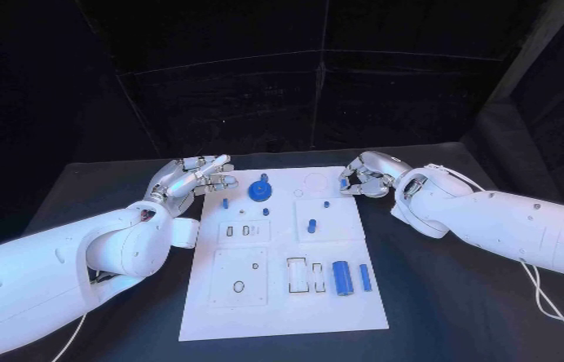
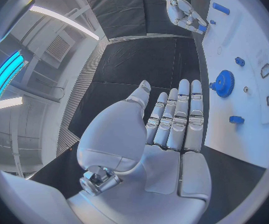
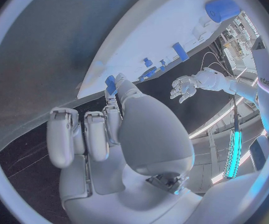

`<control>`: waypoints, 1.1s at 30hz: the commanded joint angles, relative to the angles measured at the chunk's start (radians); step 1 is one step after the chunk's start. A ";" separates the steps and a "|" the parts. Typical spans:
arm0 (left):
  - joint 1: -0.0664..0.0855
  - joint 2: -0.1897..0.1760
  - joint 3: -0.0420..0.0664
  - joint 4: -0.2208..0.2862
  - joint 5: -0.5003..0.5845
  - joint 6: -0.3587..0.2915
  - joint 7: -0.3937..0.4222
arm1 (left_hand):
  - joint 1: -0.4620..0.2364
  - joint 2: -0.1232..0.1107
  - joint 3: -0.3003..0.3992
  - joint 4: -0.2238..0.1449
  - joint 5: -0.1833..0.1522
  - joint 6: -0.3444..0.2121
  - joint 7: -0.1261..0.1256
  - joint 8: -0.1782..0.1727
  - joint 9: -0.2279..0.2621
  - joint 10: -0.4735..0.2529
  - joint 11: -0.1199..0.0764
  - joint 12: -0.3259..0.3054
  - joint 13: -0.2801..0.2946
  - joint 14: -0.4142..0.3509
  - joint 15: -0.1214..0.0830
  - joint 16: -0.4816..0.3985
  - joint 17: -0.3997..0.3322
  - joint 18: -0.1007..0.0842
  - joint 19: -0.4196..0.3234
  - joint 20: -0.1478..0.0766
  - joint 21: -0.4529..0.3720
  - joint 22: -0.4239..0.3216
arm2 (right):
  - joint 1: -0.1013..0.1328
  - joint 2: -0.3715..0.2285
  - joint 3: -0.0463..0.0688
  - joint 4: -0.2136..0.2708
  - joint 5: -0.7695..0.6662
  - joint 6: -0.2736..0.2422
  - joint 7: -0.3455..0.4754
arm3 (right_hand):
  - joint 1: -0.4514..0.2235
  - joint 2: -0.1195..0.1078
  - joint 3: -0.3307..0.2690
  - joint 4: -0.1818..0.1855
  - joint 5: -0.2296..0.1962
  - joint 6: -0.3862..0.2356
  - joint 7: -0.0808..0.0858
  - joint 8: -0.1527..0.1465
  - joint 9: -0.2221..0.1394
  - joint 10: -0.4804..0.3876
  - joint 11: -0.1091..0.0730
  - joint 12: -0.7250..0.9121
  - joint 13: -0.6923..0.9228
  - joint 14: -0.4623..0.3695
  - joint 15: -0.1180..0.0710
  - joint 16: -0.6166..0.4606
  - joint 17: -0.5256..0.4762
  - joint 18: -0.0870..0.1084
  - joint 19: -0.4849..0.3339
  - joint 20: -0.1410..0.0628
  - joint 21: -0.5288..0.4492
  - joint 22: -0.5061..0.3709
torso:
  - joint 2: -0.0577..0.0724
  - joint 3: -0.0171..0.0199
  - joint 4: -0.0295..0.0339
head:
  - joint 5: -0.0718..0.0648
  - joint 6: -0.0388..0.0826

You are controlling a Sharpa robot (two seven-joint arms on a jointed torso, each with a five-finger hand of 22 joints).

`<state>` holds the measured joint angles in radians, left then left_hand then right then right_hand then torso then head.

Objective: Assemble the parts on the task board

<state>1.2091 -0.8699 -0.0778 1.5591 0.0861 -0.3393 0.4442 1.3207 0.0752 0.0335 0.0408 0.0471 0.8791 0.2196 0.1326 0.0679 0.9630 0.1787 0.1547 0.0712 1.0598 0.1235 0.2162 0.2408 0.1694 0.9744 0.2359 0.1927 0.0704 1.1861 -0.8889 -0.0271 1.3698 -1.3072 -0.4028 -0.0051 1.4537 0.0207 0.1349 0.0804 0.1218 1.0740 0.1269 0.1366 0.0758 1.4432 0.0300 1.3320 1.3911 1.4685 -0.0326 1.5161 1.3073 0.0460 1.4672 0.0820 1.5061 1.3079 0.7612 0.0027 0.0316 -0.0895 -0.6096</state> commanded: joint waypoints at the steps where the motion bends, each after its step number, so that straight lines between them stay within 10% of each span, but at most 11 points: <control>1: 0.002 0.000 0.001 -0.002 -0.001 0.011 0.008 | 0.009 0.004 0.000 -0.011 0.001 0.006 0.003 -0.004 0.000 0.004 -0.004 -0.004 -0.002 0.006 0.003 -0.006 0.003 0.013 0.009 0.001 -0.008 -0.002 | 0.003 -0.006 0.001 0.046 0.006 -0.068 -0.082 | 0.006 0.019 0.007 0.003 -0.005 0.022 -0.017 0.004 0.007 -0.004 -0.003 -0.009 -0.005 0.083 -0.007 0.007 0.183 -0.012 0.017 -0.010 0.002 0.111 | -0.002 -0.0020 0.0004 | 0.005 0.001; 13: 0.002 0.005 0.001 -0.023 -0.001 0.014 0.008 | 0.009 0.004 0.000 -0.011 0.001 0.006 0.003 -0.004 0.000 0.004 -0.004 -0.004 -0.002 0.006 0.003 -0.006 0.003 0.013 0.009 0.001 -0.008 -0.002 | 0.029 0.050 0.002 0.195 -0.005 -0.077 -0.219 | -0.006 0.018 0.010 0.006 0.000 0.018 -0.016 0.000 0.005 -0.004 -0.003 -0.011 -0.006 0.083 -0.008 0.007 0.184 -0.012 0.017 -0.011 0.001 0.110 | -0.015 -0.0106 0.0047 | 0.018 -0.006; 21: 0.004 0.006 0.001 -0.028 -0.001 0.016 0.009 | 0.010 0.004 0.000 -0.012 0.001 0.006 0.003 -0.004 0.000 0.004 -0.004 -0.004 -0.002 0.006 0.003 -0.007 0.004 0.013 0.009 0.001 -0.009 -0.002 | 0.033 0.164 0.002 0.180 -0.023 -0.029 -0.267 | -0.010 0.016 0.013 0.006 0.006 0.017 -0.016 -0.003 0.005 -0.006 -0.003 -0.018 -0.010 0.082 -0.008 0.004 0.178 -0.011 0.017 -0.012 0.000 0.109 | -0.020 -0.0151 0.0084 | 0.044 -0.020; 33: 0.007 0.007 0.001 -0.034 -0.001 0.018 0.009 | 0.010 0.004 0.000 -0.012 0.001 0.006 0.003 -0.004 0.000 0.004 -0.004 -0.004 -0.002 0.006 0.003 -0.007 0.004 0.013 0.009 0.001 -0.009 -0.002 | 0.016 0.305 -0.013 0.136 -0.141 0.034 -0.299 | -0.013 0.013 0.013 0.006 0.005 0.017 -0.016 -0.003 0.004 -0.007 -0.002 -0.020 -0.012 0.081 -0.008 0.002 0.176 -0.011 0.015 -0.012 -0.001 0.106 | -0.019 -0.0111 0.0050 | 0.106 -0.040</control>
<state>1.2138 -0.8644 -0.0778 1.5251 0.0862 -0.3358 0.4444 1.3207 0.0752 0.0335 0.0330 0.0471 0.8791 0.2196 0.1326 0.0680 0.9630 0.1786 0.1548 0.0705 1.0598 0.1235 0.2162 0.2428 0.1695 0.9744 0.2359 0.1877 0.0698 1.2031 -0.5865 -0.0389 1.5074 -1.3846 -0.4059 -0.2812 1.4434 0.0309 0.1414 0.0873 0.1246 1.0720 0.1248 0.1273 0.0780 1.4432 0.0304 1.3156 1.3915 1.4648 -0.0358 1.5198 1.3079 0.0462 1.4671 0.0746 1.5061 1.3076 0.7423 -0.0091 0.0371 0.0060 -0.6475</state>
